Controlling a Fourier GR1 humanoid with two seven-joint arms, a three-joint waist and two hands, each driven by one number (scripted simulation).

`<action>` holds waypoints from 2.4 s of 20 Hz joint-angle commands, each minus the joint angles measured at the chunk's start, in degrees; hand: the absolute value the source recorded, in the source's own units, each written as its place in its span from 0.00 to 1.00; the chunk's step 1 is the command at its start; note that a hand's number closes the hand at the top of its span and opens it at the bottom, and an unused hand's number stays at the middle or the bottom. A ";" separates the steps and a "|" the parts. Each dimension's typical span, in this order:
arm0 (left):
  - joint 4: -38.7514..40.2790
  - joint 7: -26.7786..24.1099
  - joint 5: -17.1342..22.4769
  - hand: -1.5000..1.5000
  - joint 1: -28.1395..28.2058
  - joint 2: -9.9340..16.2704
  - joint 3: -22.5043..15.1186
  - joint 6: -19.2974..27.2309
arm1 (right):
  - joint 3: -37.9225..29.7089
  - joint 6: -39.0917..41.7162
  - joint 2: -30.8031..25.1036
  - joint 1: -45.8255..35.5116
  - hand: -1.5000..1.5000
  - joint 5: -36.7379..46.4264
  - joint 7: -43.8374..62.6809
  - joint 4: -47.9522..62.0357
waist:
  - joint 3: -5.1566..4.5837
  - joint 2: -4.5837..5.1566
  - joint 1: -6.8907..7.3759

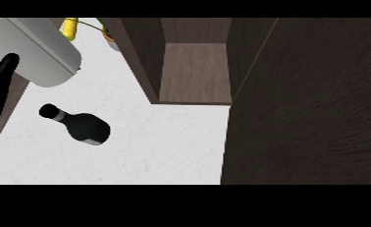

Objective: Pick up the wine, place it into the cabinet and close the cabinet

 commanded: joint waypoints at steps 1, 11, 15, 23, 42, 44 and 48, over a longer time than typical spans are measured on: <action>-10.61 7.18 -5.88 0.00 -2.82 1.81 1.43 1.03 | 1.04 -2.80 -0.18 0.65 0.00 2.26 4.31 -7.04 | 0.00 -0.07 -0.37; -10.94 4.39 -0.76 0.00 2.70 4.82 5.63 -0.58 | -1.94 -5.36 -1.68 -2.70 0.00 1.42 7.55 -5.97 | -0.12 0.42 -0.46; -10.27 5.04 1.64 0.00 2.69 5.54 7.98 -1.37 | -0.99 -6.42 -0.69 -3.62 0.00 1.90 8.27 -5.15 | -0.10 0.47 -0.63; -4.10 -8.54 2.28 0.00 13.10 0.47 3.93 -1.73 | -8.38 -2.76 -2.95 -2.23 0.00 -1.11 3.22 -2.90 | -0.11 0.67 -1.00; 22.37 -42.45 10.65 0.00 25.27 -7.43 13.20 -6.51 | -13.94 4.90 -2.80 4.19 0.00 -5.83 0.51 -4.84 | -0.14 0.69 -1.24; 25.48 -43.37 12.68 0.00 23.45 -6.71 16.12 -7.46 | -12.54 4.57 -1.67 4.77 0.00 -4.36 0.89 -5.99 | -0.14 0.70 -1.34; 25.83 -51.02 15.08 0.00 30.10 -7.43 17.79 -10.59 | -10.61 3.22 -1.26 3.55 0.00 -3.33 4.80 -8.28 | -0.16 0.62 -0.92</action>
